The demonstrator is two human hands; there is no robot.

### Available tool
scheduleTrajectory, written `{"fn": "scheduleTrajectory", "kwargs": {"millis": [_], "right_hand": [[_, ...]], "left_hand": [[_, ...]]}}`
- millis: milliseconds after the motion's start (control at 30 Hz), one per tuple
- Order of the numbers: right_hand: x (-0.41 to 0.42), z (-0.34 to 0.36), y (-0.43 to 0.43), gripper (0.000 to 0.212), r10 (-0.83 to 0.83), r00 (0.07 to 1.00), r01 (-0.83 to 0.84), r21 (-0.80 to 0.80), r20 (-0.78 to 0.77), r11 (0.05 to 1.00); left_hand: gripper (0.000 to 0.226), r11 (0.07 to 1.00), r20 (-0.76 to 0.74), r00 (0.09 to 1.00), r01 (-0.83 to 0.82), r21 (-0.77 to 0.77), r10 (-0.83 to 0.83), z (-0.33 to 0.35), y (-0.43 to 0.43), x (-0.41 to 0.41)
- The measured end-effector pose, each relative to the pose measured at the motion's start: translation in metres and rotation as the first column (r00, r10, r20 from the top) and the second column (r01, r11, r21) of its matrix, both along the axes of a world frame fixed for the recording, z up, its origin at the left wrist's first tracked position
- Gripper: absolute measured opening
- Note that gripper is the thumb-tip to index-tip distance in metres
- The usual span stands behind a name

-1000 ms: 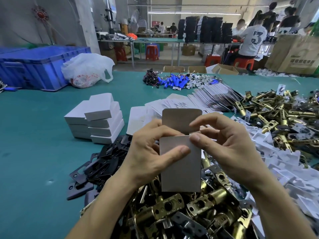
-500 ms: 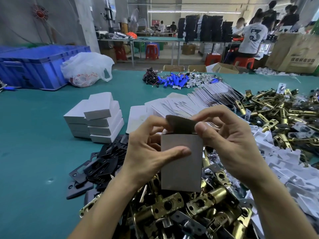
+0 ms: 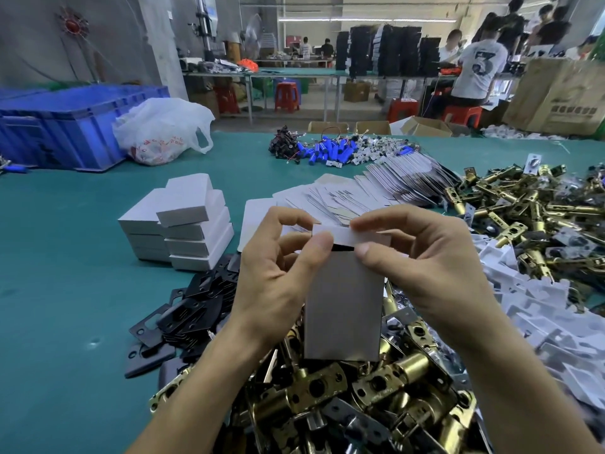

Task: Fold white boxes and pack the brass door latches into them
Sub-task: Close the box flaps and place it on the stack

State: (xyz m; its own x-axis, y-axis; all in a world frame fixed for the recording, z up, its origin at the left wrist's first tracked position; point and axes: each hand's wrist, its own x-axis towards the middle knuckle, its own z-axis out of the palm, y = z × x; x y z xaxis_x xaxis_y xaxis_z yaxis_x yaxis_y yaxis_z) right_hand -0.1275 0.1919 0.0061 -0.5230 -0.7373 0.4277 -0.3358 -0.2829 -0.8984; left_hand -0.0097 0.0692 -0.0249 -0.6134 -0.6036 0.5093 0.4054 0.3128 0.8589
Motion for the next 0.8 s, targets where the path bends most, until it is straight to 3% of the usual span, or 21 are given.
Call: {"fn": "scheduleTrajectory", "kwargs": {"millis": [233, 433, 800], "right_hand": [[0.0, 0.0, -0.001, 0.017, -0.042, 0.996, 0.042, -0.005, 0.073, 0.999], [0.001, -0.001, -0.004, 0.017, -0.085, 0.991, 0.087, -0.016, 0.105, 0.996], [0.012, -0.002, -0.01, 0.013, -0.157, 0.988, 0.157, -0.068, 0.002, 0.985]], "left_hand": [[0.003, 0.999, 0.021, 0.999, 0.04, -0.002, -0.04, 0.005, -0.002, 0.001], [0.006, 0.999, -0.007, 0.999, 0.041, 0.033, -0.041, 0.002, -0.001, -0.001], [0.01, 1.0, 0.015, 1.0, 0.018, -0.001, -0.018, -0.004, 0.005, -0.006]]}}
